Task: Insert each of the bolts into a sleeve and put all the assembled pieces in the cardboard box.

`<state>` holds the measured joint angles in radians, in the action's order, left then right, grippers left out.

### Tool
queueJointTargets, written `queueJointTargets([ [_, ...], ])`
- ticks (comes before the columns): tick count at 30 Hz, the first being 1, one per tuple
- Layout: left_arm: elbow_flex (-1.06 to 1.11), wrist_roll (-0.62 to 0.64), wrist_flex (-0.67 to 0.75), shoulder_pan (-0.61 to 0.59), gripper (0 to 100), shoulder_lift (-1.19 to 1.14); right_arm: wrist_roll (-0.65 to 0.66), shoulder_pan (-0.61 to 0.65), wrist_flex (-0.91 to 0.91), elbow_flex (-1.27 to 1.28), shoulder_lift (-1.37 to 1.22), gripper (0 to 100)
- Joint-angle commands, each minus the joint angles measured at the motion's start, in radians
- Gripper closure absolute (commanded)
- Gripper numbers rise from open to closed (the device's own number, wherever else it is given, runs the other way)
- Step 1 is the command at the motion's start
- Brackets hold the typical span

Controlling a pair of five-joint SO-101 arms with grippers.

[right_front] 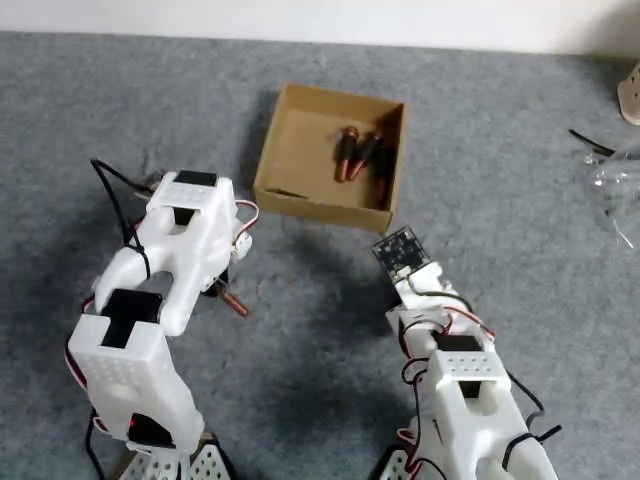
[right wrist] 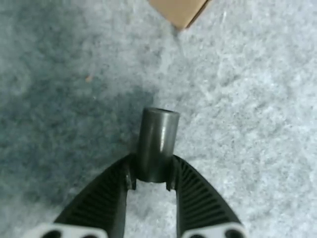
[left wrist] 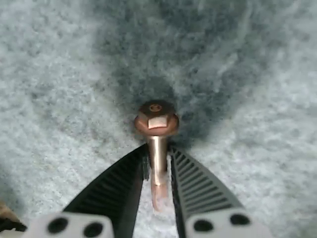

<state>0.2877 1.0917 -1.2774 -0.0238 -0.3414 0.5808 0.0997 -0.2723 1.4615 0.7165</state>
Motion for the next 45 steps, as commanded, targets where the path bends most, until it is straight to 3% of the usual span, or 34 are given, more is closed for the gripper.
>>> queueJointTargets([
  [1, -0.042, -0.078, 0.002, -0.010, 99, 0.022, -0.005, -0.005, 0.039, -0.012, 0.021, 99.4],
  [5, -0.105, -0.195, 0.000, -0.010, 99, 0.107, -0.005, -0.005, 0.039, -0.012, 0.025, 99.4],
  [11, -0.162, -0.226, -0.009, -0.013, 99, 0.332, -0.005, -0.005, 0.039, -0.010, 0.028, 99.4],
  [15, -0.196, -0.408, -0.043, -0.013, 99, 0.496, -0.005, -0.005, 0.039, -0.010, 0.028, 99.4],
  [27, -0.194, -0.657, -0.235, -0.016, 99, 0.993, -0.009, -0.010, 0.038, -0.010, 0.030, 99.4],
  [33, -0.189, -0.718, -0.307, -0.016, 99, 1.213, -0.037, 0.022, 0.039, -0.015, 0.030, 99.4],
  [41, 0.054, -0.836, -0.305, -0.016, 99, 1.518, -0.109, 0.099, 0.039, -0.018, 0.047, 99.4],
  [45, 0.234, -0.884, -0.298, -0.016, 99, 1.735, -0.112, 0.119, 0.031, -0.005, 0.209, 99.4],
])
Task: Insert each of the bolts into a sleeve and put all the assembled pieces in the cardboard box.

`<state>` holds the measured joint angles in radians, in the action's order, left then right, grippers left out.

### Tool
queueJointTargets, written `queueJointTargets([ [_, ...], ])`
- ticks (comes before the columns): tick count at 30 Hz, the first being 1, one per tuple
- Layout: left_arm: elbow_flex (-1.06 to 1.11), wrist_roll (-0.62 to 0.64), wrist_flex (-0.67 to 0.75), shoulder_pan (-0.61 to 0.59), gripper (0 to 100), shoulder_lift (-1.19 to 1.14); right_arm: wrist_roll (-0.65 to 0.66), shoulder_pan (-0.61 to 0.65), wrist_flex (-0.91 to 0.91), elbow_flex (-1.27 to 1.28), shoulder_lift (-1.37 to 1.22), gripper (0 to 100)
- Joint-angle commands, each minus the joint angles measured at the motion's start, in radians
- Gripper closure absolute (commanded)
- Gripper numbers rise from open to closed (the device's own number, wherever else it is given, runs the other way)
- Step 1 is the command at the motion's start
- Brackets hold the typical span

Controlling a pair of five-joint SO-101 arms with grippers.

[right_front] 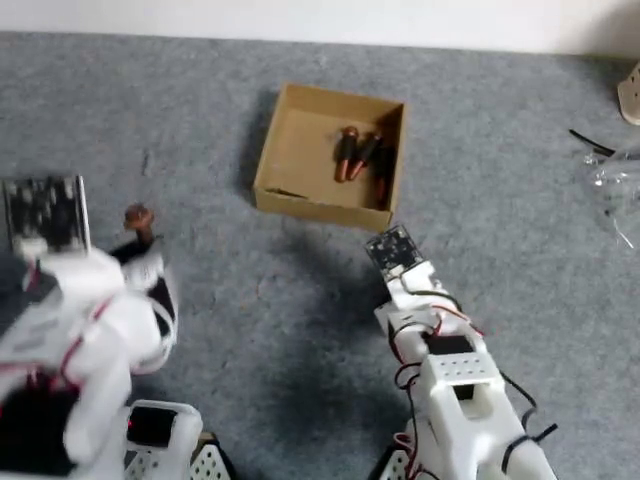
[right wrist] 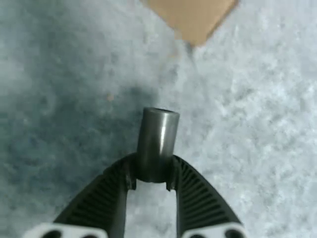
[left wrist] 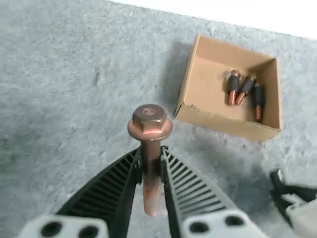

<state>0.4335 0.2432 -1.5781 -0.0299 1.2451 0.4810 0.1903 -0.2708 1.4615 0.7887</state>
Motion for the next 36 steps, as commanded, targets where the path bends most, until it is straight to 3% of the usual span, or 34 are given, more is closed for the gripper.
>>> queueJointTargets([
  [1, 0.133, -0.040, 0.003, -0.010, 99, 0.202, -0.031, 0.033, 0.013, 0.016, 0.199, 99.4],
  [8, 0.499, -0.038, 0.121, -0.010, 99, 0.506, -0.127, 0.156, -0.213, 0.127, 0.728, 99.4],
  [13, 0.711, -0.031, 0.405, -0.010, 99, 0.590, -0.121, 0.259, -0.375, 0.166, 1.073, 99.5],
  [23, 0.769, 0.048, 0.830, 0.110, 99, 0.576, -0.129, 0.446, -0.311, 0.168, 1.050, 99.5],
  [29, 0.769, 0.054, 0.855, 0.260, 99, 0.578, -0.129, 0.519, -0.275, 0.171, 1.050, 99.5],
  [36, 0.771, 0.055, 0.855, 0.423, 99, 0.578, -0.130, 0.521, -0.277, 0.188, 1.050, 99.4],
])
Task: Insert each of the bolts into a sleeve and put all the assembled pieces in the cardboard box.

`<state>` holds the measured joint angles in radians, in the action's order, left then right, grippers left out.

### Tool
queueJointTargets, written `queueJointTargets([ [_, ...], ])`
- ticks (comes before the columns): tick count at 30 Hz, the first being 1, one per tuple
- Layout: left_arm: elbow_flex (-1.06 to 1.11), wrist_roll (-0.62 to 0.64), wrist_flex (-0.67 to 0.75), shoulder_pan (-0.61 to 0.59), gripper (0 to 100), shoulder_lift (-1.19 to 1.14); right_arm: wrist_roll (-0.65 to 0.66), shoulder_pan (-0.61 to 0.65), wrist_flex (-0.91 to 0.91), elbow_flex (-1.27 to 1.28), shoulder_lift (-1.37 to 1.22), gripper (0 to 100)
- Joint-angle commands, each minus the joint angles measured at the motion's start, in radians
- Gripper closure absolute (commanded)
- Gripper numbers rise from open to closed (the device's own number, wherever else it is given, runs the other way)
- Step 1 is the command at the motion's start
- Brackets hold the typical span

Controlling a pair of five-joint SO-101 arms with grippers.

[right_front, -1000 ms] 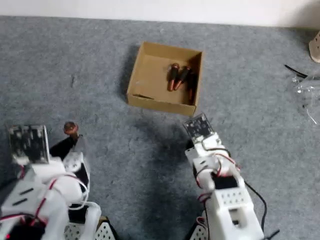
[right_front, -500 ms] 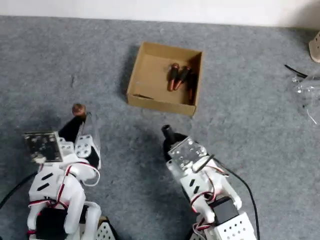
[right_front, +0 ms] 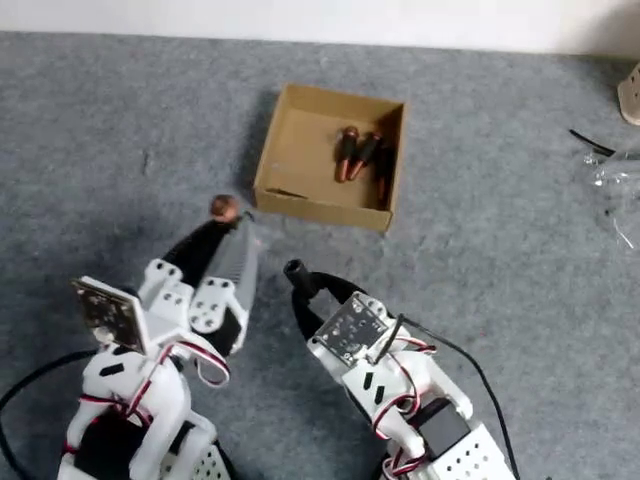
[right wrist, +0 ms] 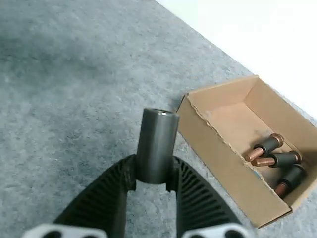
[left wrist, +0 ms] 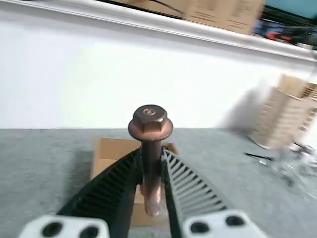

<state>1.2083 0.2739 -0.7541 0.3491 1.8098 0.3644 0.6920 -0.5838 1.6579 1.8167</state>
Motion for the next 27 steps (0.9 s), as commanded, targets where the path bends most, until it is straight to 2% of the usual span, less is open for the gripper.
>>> queueJointTargets([
  [1, -0.004, 0.026, 0.029, 0.047, 99, 0.013, -0.014, 0.016, 0.036, -0.008, 0.022, 99.4],
  [7, -0.001, 0.155, 0.029, 0.104, 99, 0.005, -0.014, 0.019, 0.036, -0.008, 0.022, 99.4],
  [15, 0.125, 0.153, 0.075, 0.113, 99, 0.013, -0.014, 0.015, 0.036, -0.016, 0.022, 99.4],
  [27, 0.183, 0.153, 0.074, 0.111, 99, 0.013, -0.014, -0.013, 0.036, -0.019, 0.022, 99.4],
])
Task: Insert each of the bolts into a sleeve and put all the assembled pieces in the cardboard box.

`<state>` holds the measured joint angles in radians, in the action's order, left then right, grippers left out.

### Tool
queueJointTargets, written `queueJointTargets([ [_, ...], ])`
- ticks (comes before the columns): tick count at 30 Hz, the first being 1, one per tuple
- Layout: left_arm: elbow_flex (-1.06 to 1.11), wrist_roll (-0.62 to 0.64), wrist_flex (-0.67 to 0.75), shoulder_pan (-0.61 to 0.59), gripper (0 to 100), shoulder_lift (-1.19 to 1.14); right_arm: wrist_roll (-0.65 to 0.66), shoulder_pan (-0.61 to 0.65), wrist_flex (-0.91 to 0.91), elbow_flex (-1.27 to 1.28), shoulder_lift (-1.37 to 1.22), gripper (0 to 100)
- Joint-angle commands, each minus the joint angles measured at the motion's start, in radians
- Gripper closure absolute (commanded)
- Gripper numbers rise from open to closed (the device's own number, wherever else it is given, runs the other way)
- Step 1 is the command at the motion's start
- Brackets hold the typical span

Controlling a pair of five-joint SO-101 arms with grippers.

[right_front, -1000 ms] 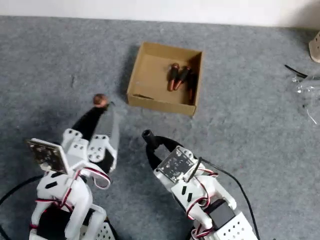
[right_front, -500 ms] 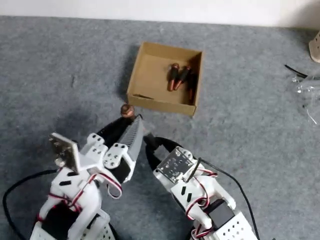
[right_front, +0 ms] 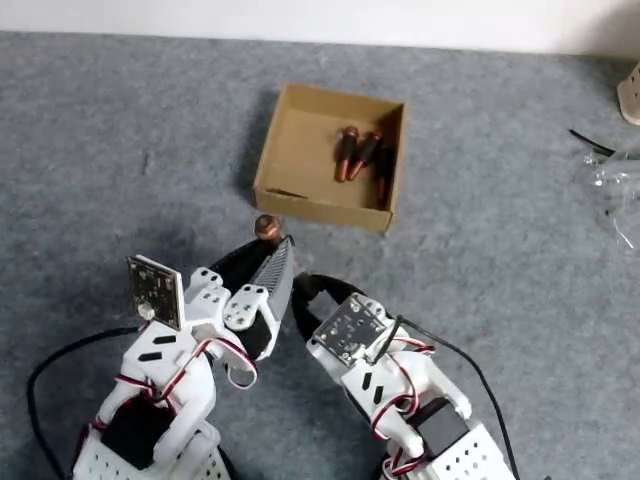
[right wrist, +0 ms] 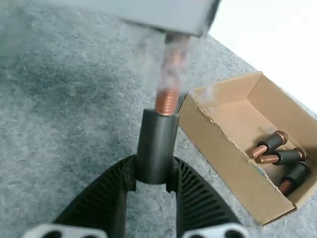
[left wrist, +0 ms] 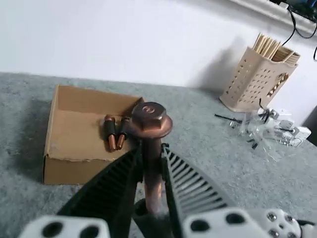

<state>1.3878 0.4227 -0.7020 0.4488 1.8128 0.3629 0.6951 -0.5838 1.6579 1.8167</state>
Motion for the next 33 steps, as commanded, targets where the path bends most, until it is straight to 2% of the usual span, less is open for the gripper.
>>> queueJointTargets([
  [1, 0.012, 0.005, 0.021, 0.012, 99, 0.010, -0.012, -0.025, 0.036, -0.019, 0.022, 99.4],
  [13, 0.027, 0.008, 0.025, 0.010, 99, 0.010, -0.012, -0.028, 0.036, -0.019, 0.022, 99.4],
  [20, 0.031, 0.043, 0.115, -0.002, 99, 0.005, -0.012, -0.028, 0.036, -0.019, 0.022, 99.4],
  [23, 0.031, 0.081, 0.117, -0.019, 99, 0.002, -0.012, -0.028, 0.036, -0.019, 0.022, 99.4],
  [33, 0.016, 0.087, 0.124, -0.137, 99, 0.010, -0.012, -0.033, 0.047, -0.021, 0.022, 99.4],
])
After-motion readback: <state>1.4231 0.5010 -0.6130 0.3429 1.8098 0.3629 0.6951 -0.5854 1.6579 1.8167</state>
